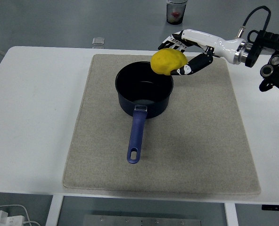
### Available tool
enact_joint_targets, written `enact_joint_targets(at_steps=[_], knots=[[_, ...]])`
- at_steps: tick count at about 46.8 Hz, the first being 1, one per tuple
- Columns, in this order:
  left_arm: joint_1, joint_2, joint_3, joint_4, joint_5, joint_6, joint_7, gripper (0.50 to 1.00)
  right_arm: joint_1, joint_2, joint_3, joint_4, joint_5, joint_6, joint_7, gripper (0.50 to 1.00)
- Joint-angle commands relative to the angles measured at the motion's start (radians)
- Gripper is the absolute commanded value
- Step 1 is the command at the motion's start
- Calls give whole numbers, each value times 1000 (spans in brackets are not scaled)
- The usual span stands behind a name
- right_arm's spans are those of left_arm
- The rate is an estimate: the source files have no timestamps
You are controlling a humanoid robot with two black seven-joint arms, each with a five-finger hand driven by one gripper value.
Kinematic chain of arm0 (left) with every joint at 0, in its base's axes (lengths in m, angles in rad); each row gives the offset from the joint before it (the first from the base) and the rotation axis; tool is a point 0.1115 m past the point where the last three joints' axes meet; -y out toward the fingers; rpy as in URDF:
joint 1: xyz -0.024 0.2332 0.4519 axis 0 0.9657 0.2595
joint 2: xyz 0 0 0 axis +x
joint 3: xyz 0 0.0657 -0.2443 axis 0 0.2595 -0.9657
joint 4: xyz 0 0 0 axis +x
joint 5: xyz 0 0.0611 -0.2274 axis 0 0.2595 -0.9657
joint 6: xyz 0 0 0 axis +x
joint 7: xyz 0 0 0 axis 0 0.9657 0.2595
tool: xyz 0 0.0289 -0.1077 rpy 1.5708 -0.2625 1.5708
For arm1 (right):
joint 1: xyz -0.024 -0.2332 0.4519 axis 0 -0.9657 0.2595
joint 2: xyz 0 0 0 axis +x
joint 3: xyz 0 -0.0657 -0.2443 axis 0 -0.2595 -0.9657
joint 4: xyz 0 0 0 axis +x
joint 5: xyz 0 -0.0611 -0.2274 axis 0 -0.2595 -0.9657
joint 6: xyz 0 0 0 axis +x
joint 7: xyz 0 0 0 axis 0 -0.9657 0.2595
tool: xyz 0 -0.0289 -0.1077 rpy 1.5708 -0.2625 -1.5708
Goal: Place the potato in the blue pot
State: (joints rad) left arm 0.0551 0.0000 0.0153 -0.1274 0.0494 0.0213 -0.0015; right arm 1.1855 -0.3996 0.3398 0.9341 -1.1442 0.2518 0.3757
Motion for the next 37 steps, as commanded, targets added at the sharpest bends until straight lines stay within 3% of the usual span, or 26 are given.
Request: enact_joint_targets(at_steps=[1,15,37], knots=[[0,0,0,0,1,0,0,996,0,22,-1,-4,-2,-3,0,500],[0,0,0,0,0,0,0,996,29,192,-2,-178,41,-3,0,500],[0,0,0,0,1,0,0,996,25,245,-64,-215,44,-3,-8,500]])
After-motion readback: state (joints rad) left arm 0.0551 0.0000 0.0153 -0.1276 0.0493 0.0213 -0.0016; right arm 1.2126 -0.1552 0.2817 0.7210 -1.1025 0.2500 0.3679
